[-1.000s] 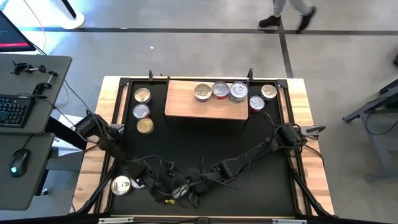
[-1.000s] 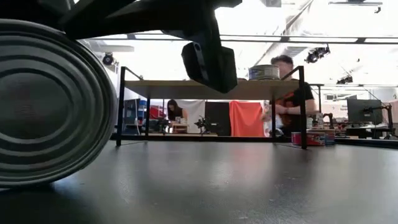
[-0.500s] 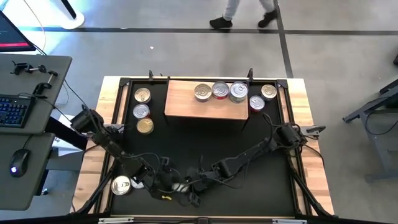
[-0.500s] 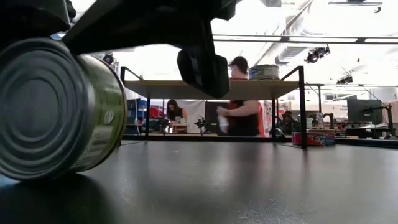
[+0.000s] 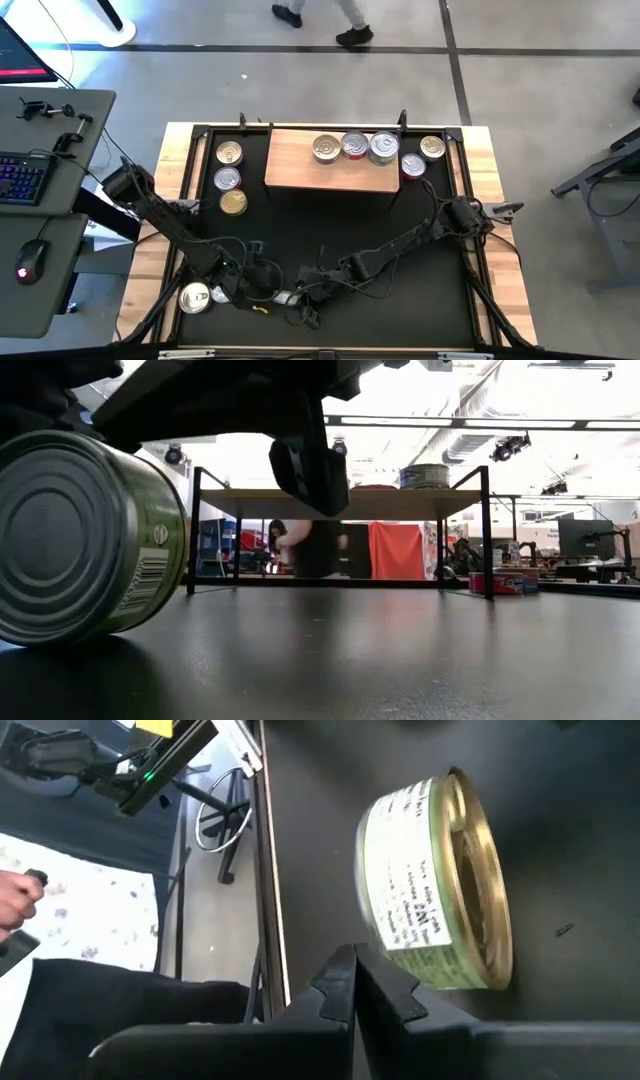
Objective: Stack canned seafood by type on shelf
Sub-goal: Put the green tuna can on the shelf
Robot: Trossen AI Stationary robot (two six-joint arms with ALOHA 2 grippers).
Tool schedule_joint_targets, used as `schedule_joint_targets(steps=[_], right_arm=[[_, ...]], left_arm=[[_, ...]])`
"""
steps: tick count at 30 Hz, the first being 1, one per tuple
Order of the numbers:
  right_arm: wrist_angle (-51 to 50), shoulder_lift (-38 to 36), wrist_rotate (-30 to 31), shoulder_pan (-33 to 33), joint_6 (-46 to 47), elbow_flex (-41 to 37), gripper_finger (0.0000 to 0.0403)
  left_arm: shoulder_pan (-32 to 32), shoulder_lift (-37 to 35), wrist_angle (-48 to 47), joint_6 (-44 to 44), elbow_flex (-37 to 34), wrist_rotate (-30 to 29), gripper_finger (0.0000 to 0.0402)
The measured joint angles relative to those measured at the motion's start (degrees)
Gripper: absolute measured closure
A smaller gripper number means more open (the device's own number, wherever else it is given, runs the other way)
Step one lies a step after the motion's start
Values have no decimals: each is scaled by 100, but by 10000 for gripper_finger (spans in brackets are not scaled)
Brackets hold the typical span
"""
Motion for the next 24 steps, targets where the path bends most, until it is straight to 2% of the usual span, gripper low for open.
schedule_joint_targets(steps=[9, 19, 24], right_arm=[[10, 0, -121, 2, -37, 0, 403], [-8, -55, -324, 0, -249, 0, 403], [-268, -354, -371, -43, -503, 0, 403]], left_arm=[[0, -368, -440, -215, 0, -33, 401], [-18, -1289, -1179, -778, 0, -396, 401], [-164, -1787, -1440, -1058, 0, -486, 401]])
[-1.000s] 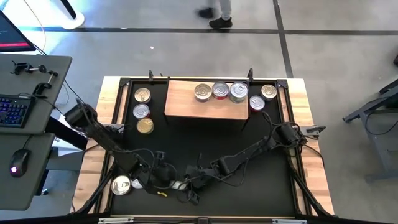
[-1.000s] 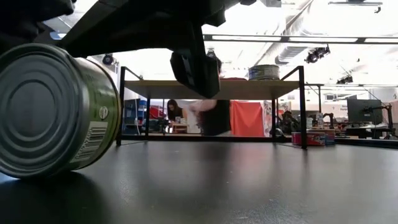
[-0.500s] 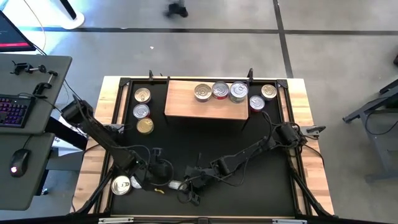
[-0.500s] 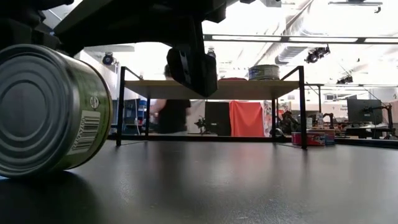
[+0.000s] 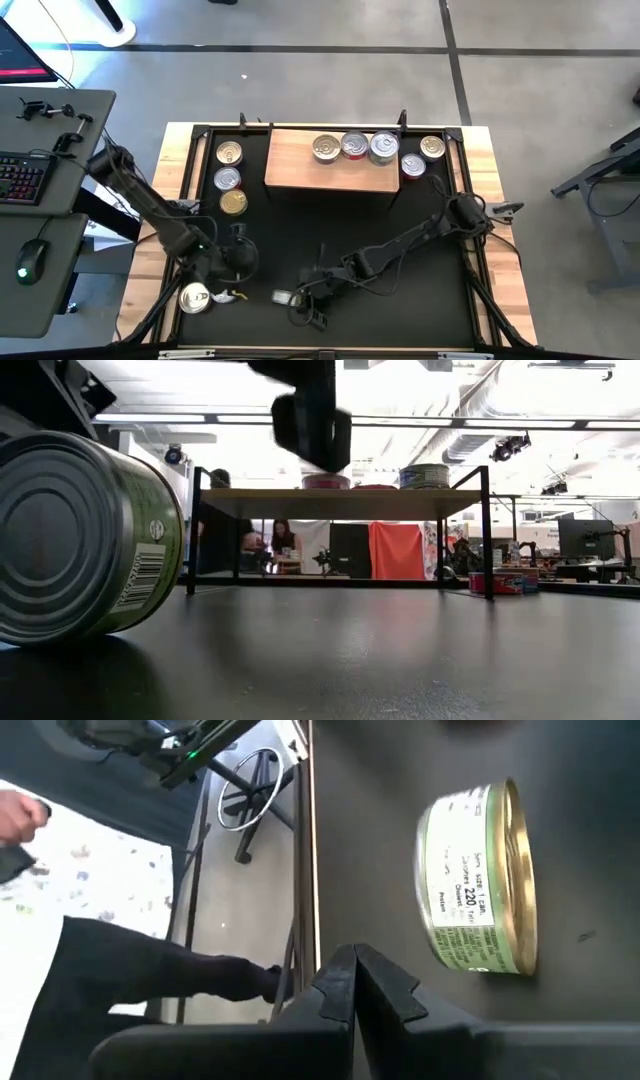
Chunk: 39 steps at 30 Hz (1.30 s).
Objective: Stack canned seafood by type on shelf
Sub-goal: Put the green tuna can on the shelf
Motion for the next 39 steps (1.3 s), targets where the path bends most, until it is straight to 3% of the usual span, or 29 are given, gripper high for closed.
schedule_joint_targets(steps=[5, 11, 16, 22, 27, 30, 33, 39], right_arm=[[-186, -199, 86, -60, -68, 0, 403], [437, -302, 73, -54, 4, 66, 403], [-404, -291, 72, -53, -736, 800, 385], [-2074, -248, 659, -43, -1844, 1772, 278], [-2294, -25, 898, 61, -2224, 1934, 158], [-2301, 130, 898, 120, -2244, 1928, 107], [-2261, 325, 1259, 152, -2299, 1926, 83], [-2031, 677, 1832, 141, -2257, 1919, 77]], left_arm=[[-149, -425, -269, -336, 0, -121, 401], [-504, -881, -153, -970, 0, -727, 401], [-910, -1139, -83, -1446, 0, -1507, 401], [-1082, -1205, -69, -1547, 0, -2020, 401], [-994, -1205, -80, -1640, 0, -2063, 402], [-979, -1205, -96, -1689, 0, -2067, 401], [-982, -1204, -91, -1696, 0, -2068, 402], [-981, -1205, -98, -1691, 0, -2107, 401]])
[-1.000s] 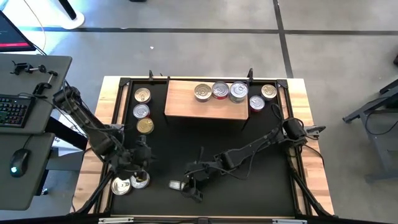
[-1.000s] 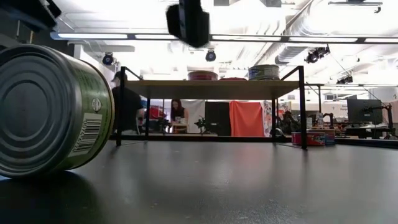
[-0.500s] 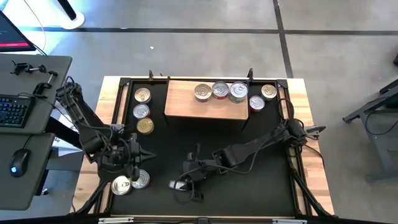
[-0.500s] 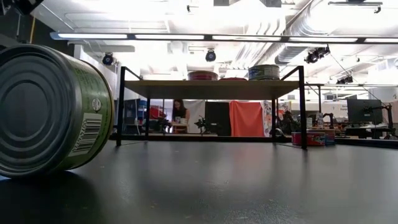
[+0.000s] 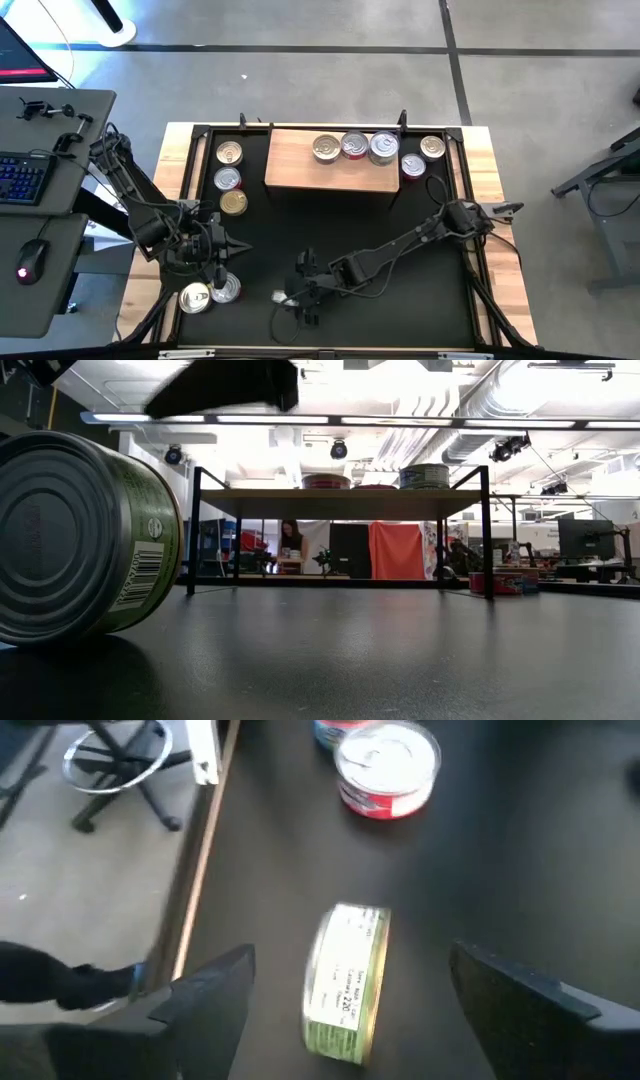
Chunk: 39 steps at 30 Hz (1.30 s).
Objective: Stack canned seafood by type on shelf
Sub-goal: Put the green tuna can on the shelf
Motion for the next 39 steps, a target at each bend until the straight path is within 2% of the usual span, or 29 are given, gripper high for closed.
schedule_joint_targets(steps=[5, 14, 18, 24, 34, 39], right_arm=[[52, 234, 24, 7, 507, -2, 77], [145, 639, -22, 7, 563, -4, 77], [200, 786, 19, 7, 737, -4, 90], [331, 790, 400, 7, 700, -7, 147], [499, 782, 105, -63, 389, 22, 283], [-304, 744, 296, -13, -975, 798, 284]], left_arm=[[-1, 0, 2, -4, 0, -44, 401], [-1, 0, -90, -6, 2, -141, 402], [0, 0, -88, -14, 2, -142, 402], [-1, 0, -114, -2, 2, -194, 401], [-1, 0, -72, -2, 2, -246, 402], [-4, -236, 523, 255, 2, -244, 401]])
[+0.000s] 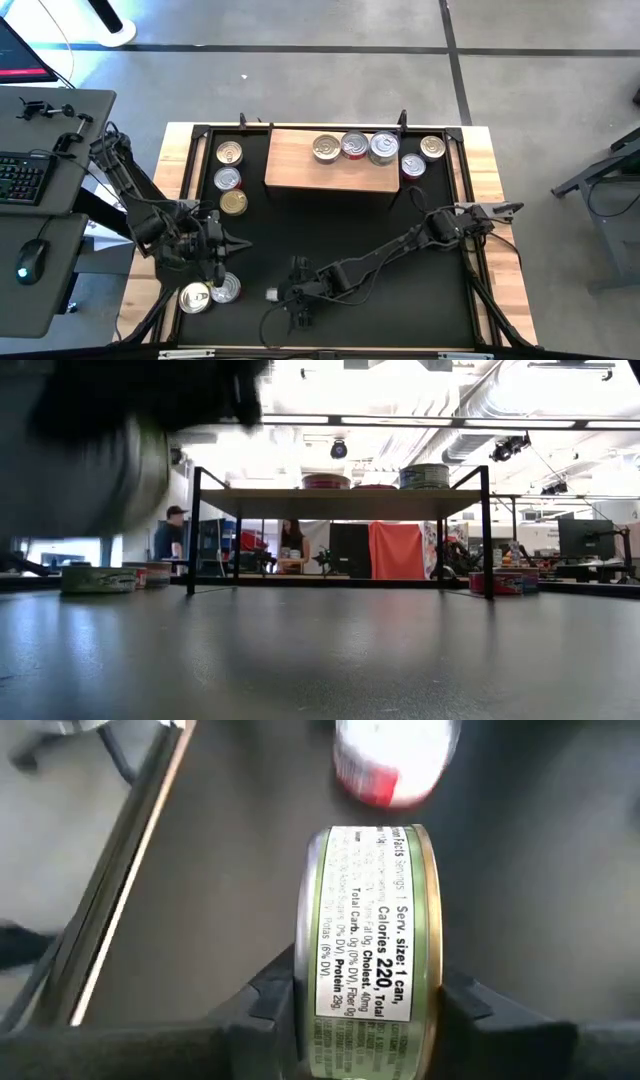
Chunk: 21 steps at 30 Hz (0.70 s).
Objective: Stack canned seafood by type on shelf
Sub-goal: Put the green tuna can on the shelf
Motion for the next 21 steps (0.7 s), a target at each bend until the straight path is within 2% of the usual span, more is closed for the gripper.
schedule_joint_targets(steps=[3, 7, 10, 12, 14, 21], right_arm=[[-910, -45, 723, 134, -1412, 893, 284], [-1518, -63, 2273, 349, -4029, 1712, 284], [-1299, -61, 3245, 412, -5980, 1819, 284], [-1253, -57, 3921, 412, -6934, 1820, 284], [-1082, -50, 4254, 380, -7341, 1702, 284], [-1268, -39, 4662, 244, -7034, 1619, 284]], left_arm=[[-42, -302, 603, 675, 0, 2, 401], [-91, -717, 1154, 1712, 0, -2, 401], [-91, -958, 1191, 2202, 0, -23, 401], [-84, -1056, 1175, 2391, 0, -125, 401], [-82, -1101, 1165, 2529, 0, -257, 401], [-82, -1104, 982, 2799, 0, -323, 401]])
